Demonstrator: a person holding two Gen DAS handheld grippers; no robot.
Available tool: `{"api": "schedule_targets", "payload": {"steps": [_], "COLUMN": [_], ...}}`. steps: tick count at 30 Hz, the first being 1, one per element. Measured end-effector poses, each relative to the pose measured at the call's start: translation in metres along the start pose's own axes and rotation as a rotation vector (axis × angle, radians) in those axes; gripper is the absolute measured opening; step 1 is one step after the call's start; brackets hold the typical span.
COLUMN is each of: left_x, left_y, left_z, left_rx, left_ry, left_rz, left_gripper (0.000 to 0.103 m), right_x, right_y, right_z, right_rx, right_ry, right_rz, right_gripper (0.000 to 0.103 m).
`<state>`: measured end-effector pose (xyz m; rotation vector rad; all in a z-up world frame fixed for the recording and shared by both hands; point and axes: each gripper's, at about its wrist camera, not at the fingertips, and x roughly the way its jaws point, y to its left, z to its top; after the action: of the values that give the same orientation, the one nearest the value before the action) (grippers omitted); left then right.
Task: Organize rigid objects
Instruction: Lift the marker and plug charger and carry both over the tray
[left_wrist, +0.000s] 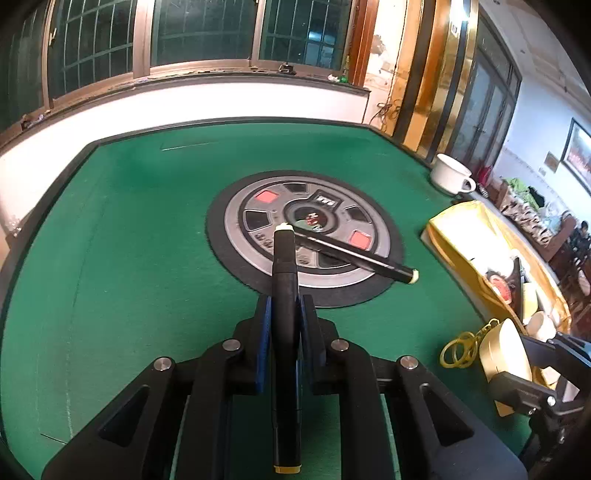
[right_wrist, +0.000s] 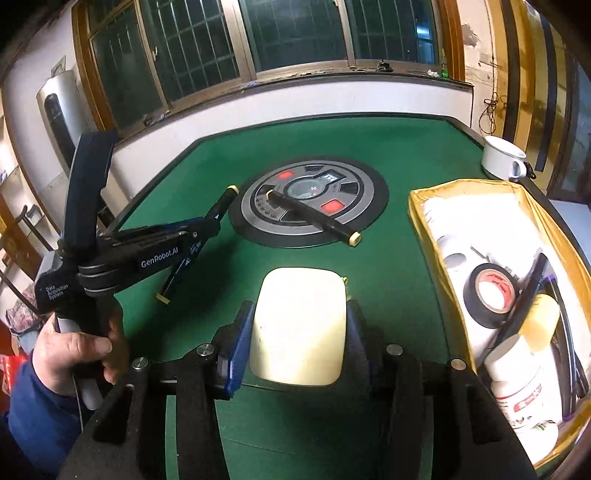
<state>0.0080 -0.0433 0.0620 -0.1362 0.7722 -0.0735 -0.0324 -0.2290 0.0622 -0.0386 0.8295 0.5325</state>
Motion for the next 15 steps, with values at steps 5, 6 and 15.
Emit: {"api": "schedule_targets", "payload": {"steps": [5,6,15], "left_x": [-0.012,-0.015,-0.028], "left_y": [-0.016,-0.021,-0.098], "left_z": [0.003,0.004,0.018], "left_rx": [0.006,0.015,0.126], "left_ry": [-0.026,-0.033,-0.028], "left_rz": [-0.050,-0.054,-0.182], "left_gripper": [0.012,0.012,0.012], "right_x": [-0.029,-0.039,-0.108], "right_y": [-0.015,-0.019,-0.084], "right_z": [0.001,0.001,0.002], "right_rx": [0.042,0.044,0.146], "right_ry": [-0.050,-0.067,-0.180], "right_rz": [0.025,0.019,-0.091], "right_gripper": [0.043,0.043,0.043]}}
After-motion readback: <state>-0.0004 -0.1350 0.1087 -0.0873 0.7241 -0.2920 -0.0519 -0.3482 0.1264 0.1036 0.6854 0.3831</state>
